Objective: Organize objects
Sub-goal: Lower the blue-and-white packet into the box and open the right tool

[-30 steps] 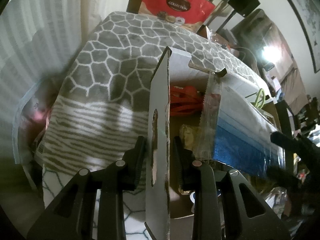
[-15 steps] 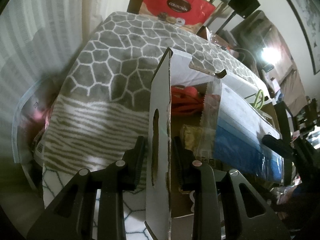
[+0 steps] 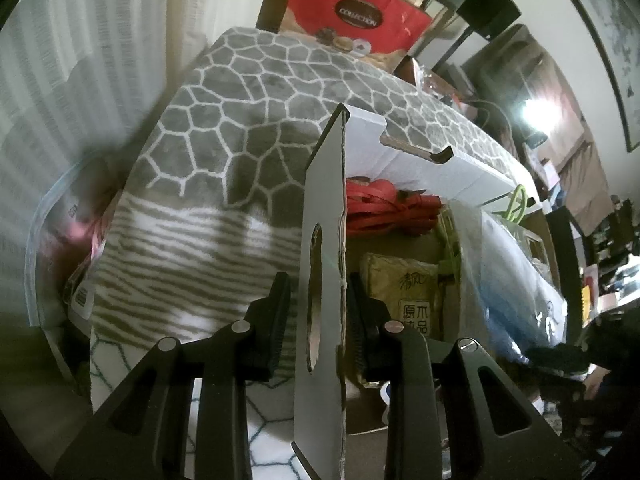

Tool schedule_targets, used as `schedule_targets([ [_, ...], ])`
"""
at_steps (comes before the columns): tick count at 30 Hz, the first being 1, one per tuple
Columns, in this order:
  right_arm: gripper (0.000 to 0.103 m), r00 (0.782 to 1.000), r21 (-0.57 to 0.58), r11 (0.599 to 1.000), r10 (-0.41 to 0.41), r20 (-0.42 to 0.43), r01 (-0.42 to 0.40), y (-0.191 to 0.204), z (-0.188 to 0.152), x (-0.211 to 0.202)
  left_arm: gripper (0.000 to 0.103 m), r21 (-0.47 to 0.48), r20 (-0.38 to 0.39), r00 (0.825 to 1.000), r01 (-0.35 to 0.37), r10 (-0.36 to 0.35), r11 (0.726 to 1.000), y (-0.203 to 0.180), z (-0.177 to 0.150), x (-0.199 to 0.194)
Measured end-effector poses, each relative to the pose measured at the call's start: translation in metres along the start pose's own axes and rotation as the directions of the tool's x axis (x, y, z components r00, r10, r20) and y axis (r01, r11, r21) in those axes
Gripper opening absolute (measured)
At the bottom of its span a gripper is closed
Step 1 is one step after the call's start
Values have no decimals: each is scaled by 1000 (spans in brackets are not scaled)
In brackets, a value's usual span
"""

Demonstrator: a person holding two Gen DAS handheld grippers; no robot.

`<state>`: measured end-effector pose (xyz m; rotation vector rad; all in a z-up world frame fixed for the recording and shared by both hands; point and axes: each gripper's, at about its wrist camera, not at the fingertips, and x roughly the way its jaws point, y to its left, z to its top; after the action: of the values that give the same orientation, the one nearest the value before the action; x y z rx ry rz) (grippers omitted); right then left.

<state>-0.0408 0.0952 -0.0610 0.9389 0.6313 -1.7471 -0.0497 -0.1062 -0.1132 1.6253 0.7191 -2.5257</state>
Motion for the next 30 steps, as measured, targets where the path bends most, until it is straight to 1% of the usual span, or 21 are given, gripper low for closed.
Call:
schedule_targets([
  [4,9,998,-15,998,62,-1,-62,0,-15,-6,25,0,0,1000,3,-3,1000,0,0,1],
  [8,8,998,-30,998,63,8,-63,7,-20,-7,25,3,-3,1000,5,-5,1000,-2,-1,1],
  [11,8,998,-108,992,64,12,-62,18,-18,-8,25,8,-4,1000,2,-2,1000,-3,-2,0],
  [13,8,996,-152,984,88,-5,-88,19,-14,-6,25,6,-3,1000,3,-3,1000,-3,-2,0],
  [16,7,989,-177,973,147,-27,-149,12,-10,-5,25,9,-3,1000,0,0,1000,-3,-1,1],
  [18,7,988,-201,967,154,-31,-157,8,-7,-5,25,7,-5,1000,1,-1,1000,-2,-1,1],
  [22,7,981,-244,952,170,-90,-187,-4,-3,1,25,9,-8,1000,0,0,1000,-3,0,2],
  [24,7,974,-259,941,196,-112,-219,-8,0,2,25,9,-8,1000,1,-1,1000,-3,0,2],
  [25,8,970,-271,933,212,-122,-238,-9,2,2,25,8,-8,1000,1,-1,1000,-4,0,2],
  [26,12,965,-286,923,226,-133,-256,-11,3,2,25,7,-9,1000,1,-1,1000,-4,0,1],
  [27,14,962,-302,916,229,-147,-264,-11,3,3,25,9,-8,1000,1,-1,1000,-4,0,1],
  [29,17,966,-324,913,202,-163,-246,-8,2,4,25,9,-8,1000,2,-2,1000,-4,0,1],
  [30,23,969,-331,914,192,-159,-235,-8,2,3,25,8,-9,1000,5,-5,1000,-3,0,1],
])
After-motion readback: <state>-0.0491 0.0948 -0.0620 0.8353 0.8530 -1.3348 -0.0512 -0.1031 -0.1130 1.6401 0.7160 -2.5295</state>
